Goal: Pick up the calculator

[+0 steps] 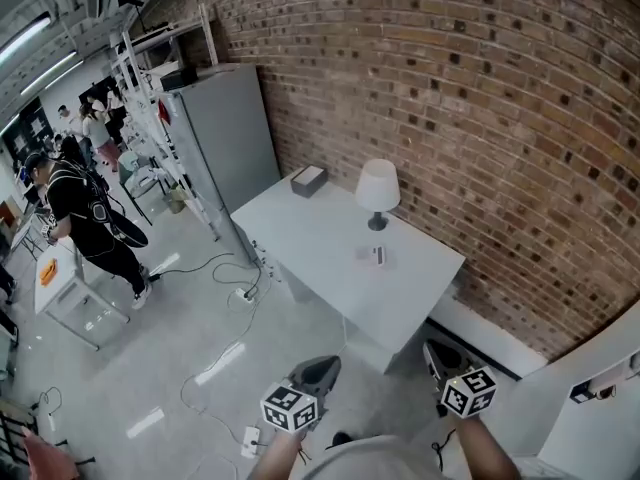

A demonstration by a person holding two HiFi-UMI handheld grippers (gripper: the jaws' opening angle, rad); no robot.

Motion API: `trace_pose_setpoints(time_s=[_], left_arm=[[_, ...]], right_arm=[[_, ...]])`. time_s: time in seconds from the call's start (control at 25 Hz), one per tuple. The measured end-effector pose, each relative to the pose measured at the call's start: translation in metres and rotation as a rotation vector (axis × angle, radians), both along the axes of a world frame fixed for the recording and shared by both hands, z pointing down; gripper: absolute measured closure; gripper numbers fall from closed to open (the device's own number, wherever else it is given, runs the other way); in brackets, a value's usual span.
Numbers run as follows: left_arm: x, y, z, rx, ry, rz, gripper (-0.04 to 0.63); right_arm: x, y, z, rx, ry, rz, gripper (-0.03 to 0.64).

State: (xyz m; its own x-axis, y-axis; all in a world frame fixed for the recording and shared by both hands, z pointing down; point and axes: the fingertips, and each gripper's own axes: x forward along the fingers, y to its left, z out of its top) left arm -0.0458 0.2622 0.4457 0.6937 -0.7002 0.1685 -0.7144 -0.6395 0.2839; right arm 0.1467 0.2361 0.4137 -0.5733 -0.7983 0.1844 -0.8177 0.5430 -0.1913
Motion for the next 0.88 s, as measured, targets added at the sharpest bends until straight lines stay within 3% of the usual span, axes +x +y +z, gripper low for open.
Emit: trace_pose_setpoints(time_s=[0.36, 0.88], left_arm=[[-0.003, -0.002, 0.002, 0.0, 0.002, 0.015, 0.583], [-0.019, -0.007, 0.009, -0.004, -0.004, 0.048, 0.583]], right_arm=[[-0.004, -0.005, 0.004, -0.011, 0.008, 0.027, 0.603], [-0.022, -0.007, 0.012, -0.03, 0.03, 0.037, 0.5]])
